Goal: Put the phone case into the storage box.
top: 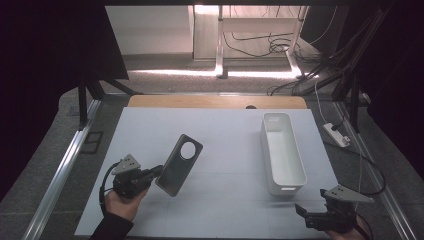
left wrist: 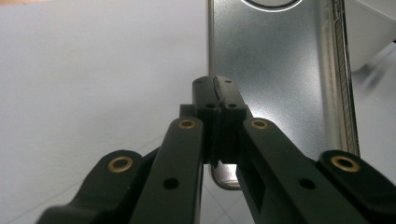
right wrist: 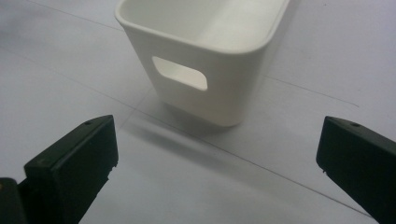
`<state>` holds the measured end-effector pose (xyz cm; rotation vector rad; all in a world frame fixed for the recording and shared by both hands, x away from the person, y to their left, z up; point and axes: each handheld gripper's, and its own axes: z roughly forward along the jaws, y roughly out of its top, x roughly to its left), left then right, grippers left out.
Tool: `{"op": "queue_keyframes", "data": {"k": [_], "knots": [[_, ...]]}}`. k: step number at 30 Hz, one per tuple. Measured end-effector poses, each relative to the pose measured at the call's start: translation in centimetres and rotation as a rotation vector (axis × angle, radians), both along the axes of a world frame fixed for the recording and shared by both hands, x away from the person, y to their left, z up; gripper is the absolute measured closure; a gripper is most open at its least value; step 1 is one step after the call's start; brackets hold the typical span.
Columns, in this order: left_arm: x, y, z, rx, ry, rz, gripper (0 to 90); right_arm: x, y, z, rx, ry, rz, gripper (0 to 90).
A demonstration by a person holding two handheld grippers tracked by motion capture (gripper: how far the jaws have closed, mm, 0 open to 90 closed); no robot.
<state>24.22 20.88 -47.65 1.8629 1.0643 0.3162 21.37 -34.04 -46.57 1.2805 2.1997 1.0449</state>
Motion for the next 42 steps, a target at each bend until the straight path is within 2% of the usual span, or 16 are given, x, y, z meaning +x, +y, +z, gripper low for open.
{"op": "queue_keyframes", "data": {"k": [5,9,14,18,32,34,39,42], "knots": [[-0.2,-0.1,0.0,0.002,0.004,-0.005,89.3,0.1,0.0,0.6,0.013,0.004,0.010,0.0],[0.1,-0.3,0.0,-0.001,0.007,-0.009,89.2,0.1,0.1,1.6,0.040,-0.025,0.011,0.0],[0.3,-0.7,0.1,-0.001,0.006,-0.025,89.2,0.5,0.7,2.4,0.080,-0.022,0.040,0.0],[0.5,-1.1,0.1,0.005,0.005,-0.034,89.2,0.9,1.5,2.9,0.064,-0.026,0.067,0.0],[1.0,-2.0,0.3,0.005,-0.005,-0.053,89.2,2.9,2.8,3.7,0.124,0.020,0.124,0.0],[1.1,-2.2,0.3,0.002,-0.007,-0.058,89.2,3.3,3.1,3.7,0.142,0.039,0.135,0.0],[1.4,-2.6,0.4,0.004,-0.010,-0.071,89.2,3.9,3.4,3.7,0.169,0.046,0.149,0.0],[1.6,-2.9,0.5,0.004,-0.014,-0.079,89.2,4.3,3.7,3.7,0.204,0.061,0.155,0.0]]}}
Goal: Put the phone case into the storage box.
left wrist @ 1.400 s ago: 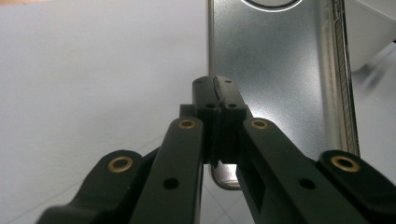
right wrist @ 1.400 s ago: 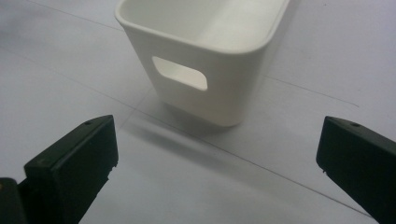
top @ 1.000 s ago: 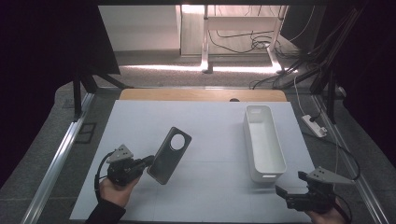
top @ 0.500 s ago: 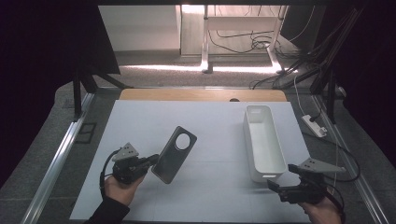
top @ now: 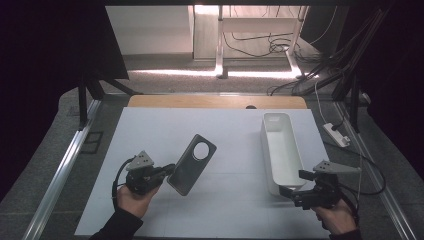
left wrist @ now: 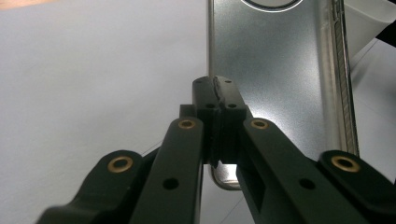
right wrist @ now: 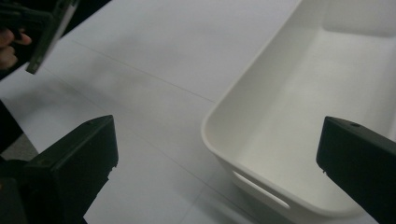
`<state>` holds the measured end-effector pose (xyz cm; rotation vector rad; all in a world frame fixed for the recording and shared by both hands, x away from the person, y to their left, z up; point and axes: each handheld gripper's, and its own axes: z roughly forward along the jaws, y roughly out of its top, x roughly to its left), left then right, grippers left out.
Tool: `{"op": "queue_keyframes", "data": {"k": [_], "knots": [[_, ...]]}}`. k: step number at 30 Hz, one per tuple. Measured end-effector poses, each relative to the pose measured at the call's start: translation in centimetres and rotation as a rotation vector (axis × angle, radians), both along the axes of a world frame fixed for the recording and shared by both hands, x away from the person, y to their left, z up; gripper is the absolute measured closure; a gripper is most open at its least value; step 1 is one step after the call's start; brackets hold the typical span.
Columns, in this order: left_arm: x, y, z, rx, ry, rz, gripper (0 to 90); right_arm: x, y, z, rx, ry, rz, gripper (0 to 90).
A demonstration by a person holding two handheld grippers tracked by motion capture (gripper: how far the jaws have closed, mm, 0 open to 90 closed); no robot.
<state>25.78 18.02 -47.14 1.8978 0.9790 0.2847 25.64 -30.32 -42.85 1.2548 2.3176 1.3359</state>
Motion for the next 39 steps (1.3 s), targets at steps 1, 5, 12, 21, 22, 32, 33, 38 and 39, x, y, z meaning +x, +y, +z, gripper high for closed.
{"op": "queue_keyframes", "data": {"k": [1,5,12,21,22,32,33,38,39], "knots": [[0.1,-0.1,0.0,0.002,-0.002,-0.002,89.2,0.2,0.3,0.1,0.014,0.004,0.008,0.0],[0.2,-0.3,0.1,0.002,-0.002,-0.008,89.2,0.6,1.1,0.1,0.021,0.016,0.025,0.0],[0.4,-0.7,0.1,0.003,-0.004,-0.023,89.2,1.3,2.3,0.0,0.053,0.062,0.052,0.0],[0.7,-1.4,0.1,0.013,-0.006,-0.043,89.2,2.2,3.5,0.0,0.101,0.095,0.078,0.0],[0.7,-1.4,0.1,0.013,-0.006,-0.043,89.2,2.2,3.5,0.0,0.101,0.095,0.078,0.0],[0.9,-1.9,0.1,0.013,-0.009,-0.053,89.2,3.1,5.4,0.0,0.118,0.095,0.088,0.0],[0.9,-1.9,0.1,0.016,-0.011,-0.053,89.2,3.2,5.7,0.0,0.122,0.098,0.095,0.0],[0.9,-2.2,0.1,0.023,-0.015,-0.053,89.2,3.4,6.6,0.0,0.129,0.114,0.118,0.0],[0.9,-2.2,0.1,0.025,-0.017,-0.054,89.3,3.5,6.8,0.0,0.128,0.118,0.121,0.0]]}}
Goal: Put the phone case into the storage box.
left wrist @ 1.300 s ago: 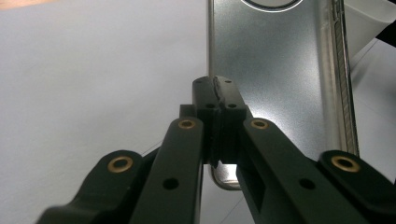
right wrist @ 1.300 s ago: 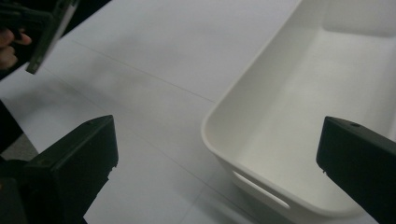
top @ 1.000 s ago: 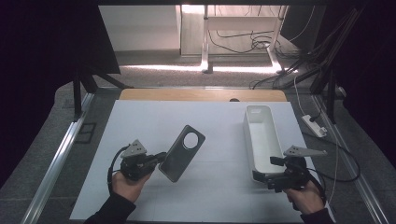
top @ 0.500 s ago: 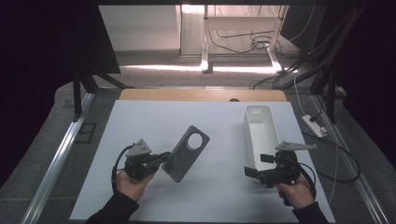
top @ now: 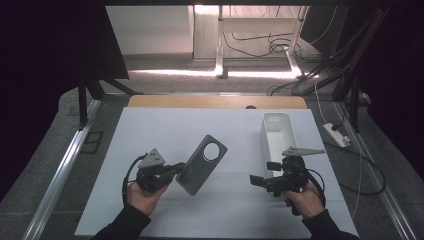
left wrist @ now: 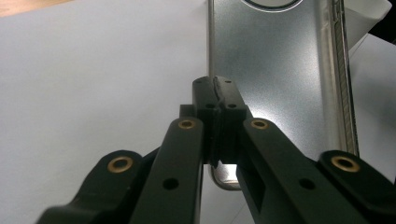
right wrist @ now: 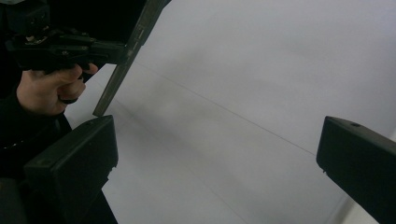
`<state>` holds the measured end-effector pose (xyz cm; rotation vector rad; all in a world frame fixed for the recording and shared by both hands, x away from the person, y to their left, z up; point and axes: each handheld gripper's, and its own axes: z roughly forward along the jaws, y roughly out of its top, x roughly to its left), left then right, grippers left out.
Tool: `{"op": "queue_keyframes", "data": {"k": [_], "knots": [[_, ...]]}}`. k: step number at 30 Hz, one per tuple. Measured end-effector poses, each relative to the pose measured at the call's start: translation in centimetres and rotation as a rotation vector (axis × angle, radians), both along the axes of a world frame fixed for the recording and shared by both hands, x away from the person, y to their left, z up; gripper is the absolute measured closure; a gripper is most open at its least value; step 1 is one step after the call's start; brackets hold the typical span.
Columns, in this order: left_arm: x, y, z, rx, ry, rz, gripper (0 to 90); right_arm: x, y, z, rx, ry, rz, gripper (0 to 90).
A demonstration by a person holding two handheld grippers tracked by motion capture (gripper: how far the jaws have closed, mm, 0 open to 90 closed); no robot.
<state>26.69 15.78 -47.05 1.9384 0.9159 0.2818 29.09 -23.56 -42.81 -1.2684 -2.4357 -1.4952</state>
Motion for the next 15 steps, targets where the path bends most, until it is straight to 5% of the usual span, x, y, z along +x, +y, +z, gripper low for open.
{"op": "queue_keyframes", "data": {"k": [15], "knots": [[0.2,-1.1,0.0,0.009,-0.014,-0.010,89.3,1.0,3.2,-0.5,0.007,0.039,0.052,0.0]]}}
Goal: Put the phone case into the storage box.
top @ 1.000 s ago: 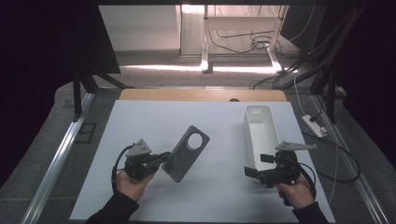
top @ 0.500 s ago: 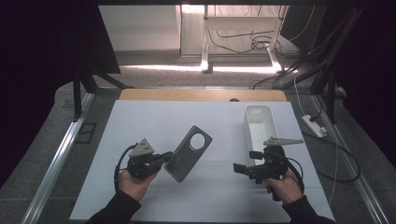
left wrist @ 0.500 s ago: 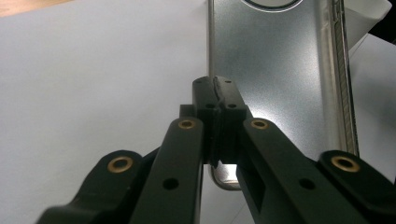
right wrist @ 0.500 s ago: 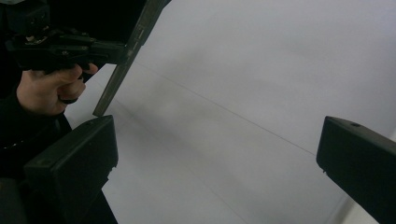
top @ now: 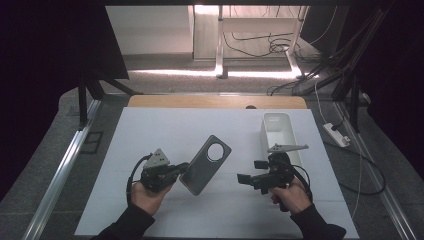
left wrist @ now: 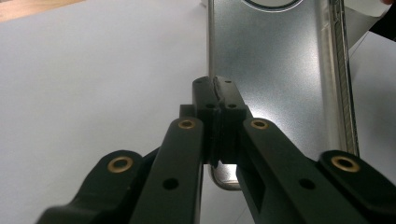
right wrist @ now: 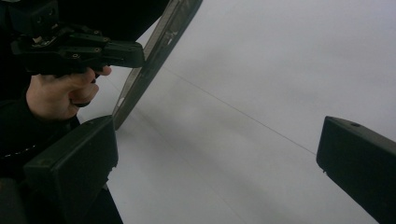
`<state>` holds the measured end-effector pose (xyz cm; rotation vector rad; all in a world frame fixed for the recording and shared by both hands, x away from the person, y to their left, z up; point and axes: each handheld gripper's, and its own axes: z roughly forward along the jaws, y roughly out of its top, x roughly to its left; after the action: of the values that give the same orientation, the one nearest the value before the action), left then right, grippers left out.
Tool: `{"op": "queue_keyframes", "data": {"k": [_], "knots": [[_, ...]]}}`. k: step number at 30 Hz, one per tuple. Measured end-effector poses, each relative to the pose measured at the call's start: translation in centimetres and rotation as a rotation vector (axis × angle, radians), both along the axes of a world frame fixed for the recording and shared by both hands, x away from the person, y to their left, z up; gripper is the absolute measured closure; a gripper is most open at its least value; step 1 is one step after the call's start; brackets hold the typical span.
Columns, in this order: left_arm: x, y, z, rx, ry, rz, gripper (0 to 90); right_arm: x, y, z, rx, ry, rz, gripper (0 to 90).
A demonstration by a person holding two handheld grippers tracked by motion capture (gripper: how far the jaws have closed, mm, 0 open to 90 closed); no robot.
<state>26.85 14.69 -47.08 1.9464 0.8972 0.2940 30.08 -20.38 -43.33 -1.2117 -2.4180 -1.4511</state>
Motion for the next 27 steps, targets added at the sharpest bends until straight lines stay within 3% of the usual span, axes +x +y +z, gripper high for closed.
{"op": "queue_keyframes", "data": {"k": [21,27], "knots": [[0.4,-1.4,0.0,-0.004,-0.005,-0.019,89.2,0.8,3.6,-0.5,0.017,0.051,0.062,0.0],[0.4,-1.8,0.0,-0.007,-0.007,-0.022,89.2,0.8,4.5,-0.4,0.010,0.047,0.070,0.0]]}}
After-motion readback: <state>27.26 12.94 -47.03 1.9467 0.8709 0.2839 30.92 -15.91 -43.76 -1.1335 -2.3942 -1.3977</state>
